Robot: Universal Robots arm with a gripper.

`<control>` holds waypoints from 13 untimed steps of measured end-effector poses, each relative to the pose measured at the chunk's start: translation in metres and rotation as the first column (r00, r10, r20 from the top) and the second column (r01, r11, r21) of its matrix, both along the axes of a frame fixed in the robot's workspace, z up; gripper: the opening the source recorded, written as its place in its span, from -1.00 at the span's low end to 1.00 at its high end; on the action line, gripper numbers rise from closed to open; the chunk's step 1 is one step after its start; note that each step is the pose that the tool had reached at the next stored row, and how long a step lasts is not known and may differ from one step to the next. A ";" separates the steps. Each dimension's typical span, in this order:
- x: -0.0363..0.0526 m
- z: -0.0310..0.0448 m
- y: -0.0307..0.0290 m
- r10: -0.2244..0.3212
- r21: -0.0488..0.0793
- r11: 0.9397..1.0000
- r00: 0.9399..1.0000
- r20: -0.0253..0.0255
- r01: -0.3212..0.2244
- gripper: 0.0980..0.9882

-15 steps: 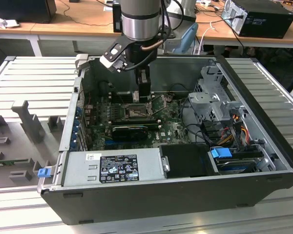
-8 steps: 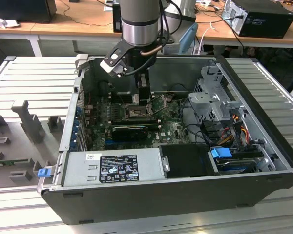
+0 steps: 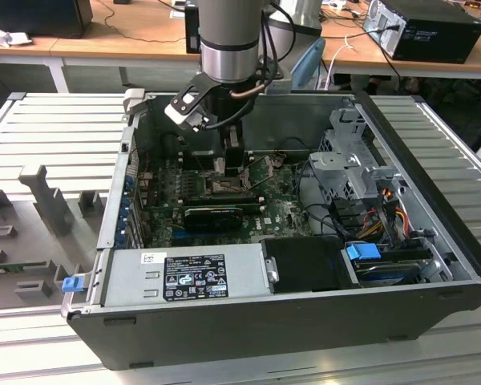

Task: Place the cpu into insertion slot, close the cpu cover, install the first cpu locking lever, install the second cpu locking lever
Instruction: 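Place the cpu into insertion slot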

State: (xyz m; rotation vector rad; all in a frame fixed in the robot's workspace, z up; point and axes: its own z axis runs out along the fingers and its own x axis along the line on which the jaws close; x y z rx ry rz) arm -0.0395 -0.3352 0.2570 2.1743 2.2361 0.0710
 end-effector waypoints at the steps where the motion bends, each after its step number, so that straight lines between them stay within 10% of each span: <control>1: 0.0000 -0.0018 0.0008 0.000 0.000 1.000 1.000 0.000 0.000 -0.03; 6: -0.0007 -0.0188 0.0053 0.000 0.000 1.000 1.000 0.000 0.000 -0.03; 13: -0.0007 -0.0228 0.0053 0.000 0.000 1.000 1.000 0.000 0.000 -0.03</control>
